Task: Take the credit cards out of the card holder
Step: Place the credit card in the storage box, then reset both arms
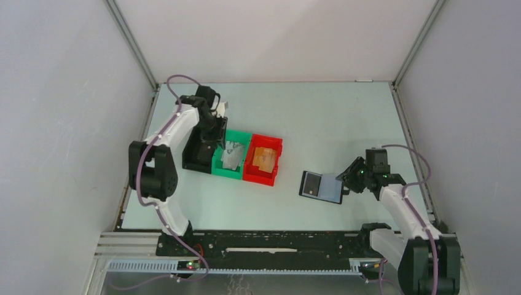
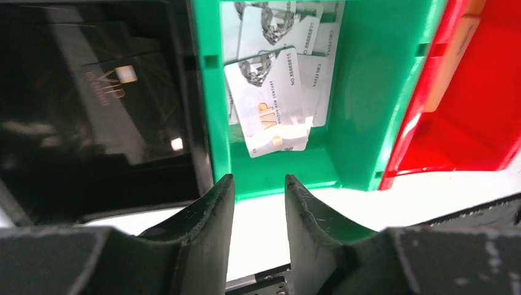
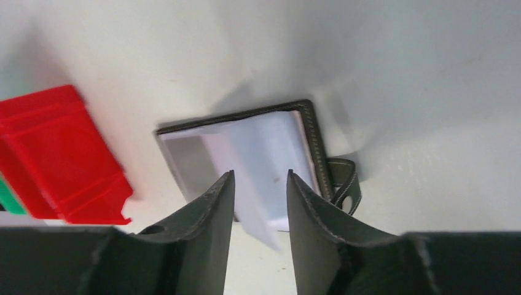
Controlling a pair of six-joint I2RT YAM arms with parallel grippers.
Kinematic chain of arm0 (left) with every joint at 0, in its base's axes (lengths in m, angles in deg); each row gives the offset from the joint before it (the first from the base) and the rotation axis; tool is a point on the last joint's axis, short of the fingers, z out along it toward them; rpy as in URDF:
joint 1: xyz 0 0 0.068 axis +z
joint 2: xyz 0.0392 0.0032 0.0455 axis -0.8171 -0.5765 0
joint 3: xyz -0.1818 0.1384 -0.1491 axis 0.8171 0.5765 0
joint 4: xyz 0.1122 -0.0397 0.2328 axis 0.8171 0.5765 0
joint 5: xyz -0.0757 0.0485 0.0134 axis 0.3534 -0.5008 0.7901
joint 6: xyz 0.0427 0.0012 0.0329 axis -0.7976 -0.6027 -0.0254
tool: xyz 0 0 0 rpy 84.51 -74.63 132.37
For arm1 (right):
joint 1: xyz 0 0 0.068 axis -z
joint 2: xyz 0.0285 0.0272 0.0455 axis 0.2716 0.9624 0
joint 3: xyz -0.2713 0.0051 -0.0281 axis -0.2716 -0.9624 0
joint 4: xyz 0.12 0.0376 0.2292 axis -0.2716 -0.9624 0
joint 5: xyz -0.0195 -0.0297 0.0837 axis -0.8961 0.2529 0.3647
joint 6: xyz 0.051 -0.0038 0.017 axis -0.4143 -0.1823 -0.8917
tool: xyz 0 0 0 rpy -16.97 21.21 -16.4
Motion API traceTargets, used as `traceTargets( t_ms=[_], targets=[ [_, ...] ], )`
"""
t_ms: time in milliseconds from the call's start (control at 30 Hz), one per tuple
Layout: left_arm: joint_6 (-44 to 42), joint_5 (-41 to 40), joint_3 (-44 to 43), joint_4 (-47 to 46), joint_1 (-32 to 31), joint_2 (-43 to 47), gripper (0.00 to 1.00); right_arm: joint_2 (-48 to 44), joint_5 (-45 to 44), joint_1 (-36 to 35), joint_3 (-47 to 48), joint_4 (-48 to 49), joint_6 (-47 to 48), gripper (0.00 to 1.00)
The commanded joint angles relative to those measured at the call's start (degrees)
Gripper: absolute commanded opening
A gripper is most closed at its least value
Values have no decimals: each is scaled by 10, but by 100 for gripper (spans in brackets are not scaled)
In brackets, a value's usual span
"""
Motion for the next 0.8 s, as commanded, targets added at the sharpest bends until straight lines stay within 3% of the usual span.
traceTargets(
  t_ms=[0, 200, 333, 400, 467, 600, 767],
  targets=[
    [30, -78, -66, 22, -2, 119, 41, -95, -53, 3, 87, -82, 25, 51],
    [78, -102, -93, -10, -2, 248, 41, -140, -130, -21, 242, -175, 80, 61],
    [100, -94, -66, -72, -2, 328, 42, -135, -160, -65, 336, -205, 104, 66],
    [99, -87, -30, -111, -2, 370, 43, -128, -163, -91, 375, -209, 112, 69],
    [103, -100, 19, -161, -3, 413, 44, -123, -181, -118, 405, -211, 122, 81],
    [112, -122, 154, -277, -2, 500, 44, -123, -218, -139, 432, -206, 136, 83],
    [128, -135, 263, -331, -3, 567, 43, -135, -244, -139, 432, -181, 159, 84]
  ],
)
